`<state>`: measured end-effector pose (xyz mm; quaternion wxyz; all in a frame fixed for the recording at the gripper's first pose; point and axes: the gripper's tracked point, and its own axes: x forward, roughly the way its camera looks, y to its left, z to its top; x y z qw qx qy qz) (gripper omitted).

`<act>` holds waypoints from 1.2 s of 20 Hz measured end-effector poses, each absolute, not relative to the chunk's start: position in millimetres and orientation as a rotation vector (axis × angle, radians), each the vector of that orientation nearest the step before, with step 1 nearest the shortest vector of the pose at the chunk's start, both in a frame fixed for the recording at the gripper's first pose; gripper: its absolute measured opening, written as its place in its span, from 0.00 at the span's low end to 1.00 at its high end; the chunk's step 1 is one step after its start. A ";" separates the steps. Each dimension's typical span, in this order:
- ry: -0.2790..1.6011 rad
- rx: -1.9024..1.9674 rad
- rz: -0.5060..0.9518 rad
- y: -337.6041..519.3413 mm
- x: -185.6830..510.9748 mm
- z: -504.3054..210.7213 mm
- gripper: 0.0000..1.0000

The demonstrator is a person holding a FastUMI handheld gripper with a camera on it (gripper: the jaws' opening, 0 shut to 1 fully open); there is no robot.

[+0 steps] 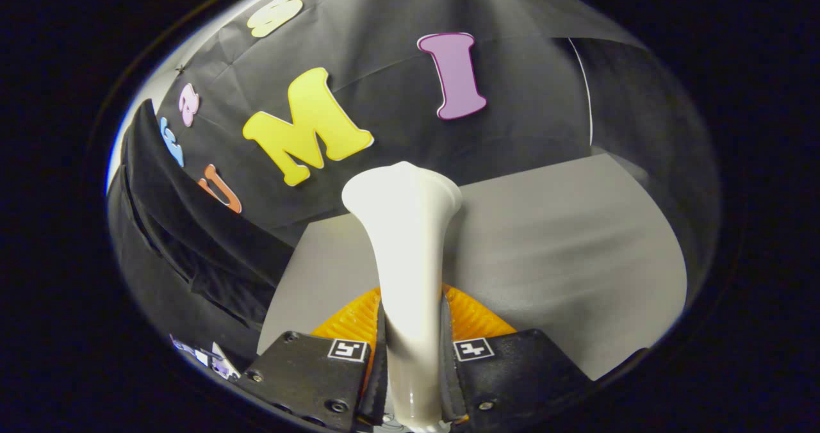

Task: Iron the clothes twice with a garment steamer, once on the left side and once on the right side.

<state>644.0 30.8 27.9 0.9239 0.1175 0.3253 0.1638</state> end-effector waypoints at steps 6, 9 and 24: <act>0.586 0.235 0.350 26.5 622.0 54.9 0.34; 0.538 0.241 0.338 21.2 610.3 66.1 0.34; 0.480 0.262 0.384 65.1 503.8 81.0 0.28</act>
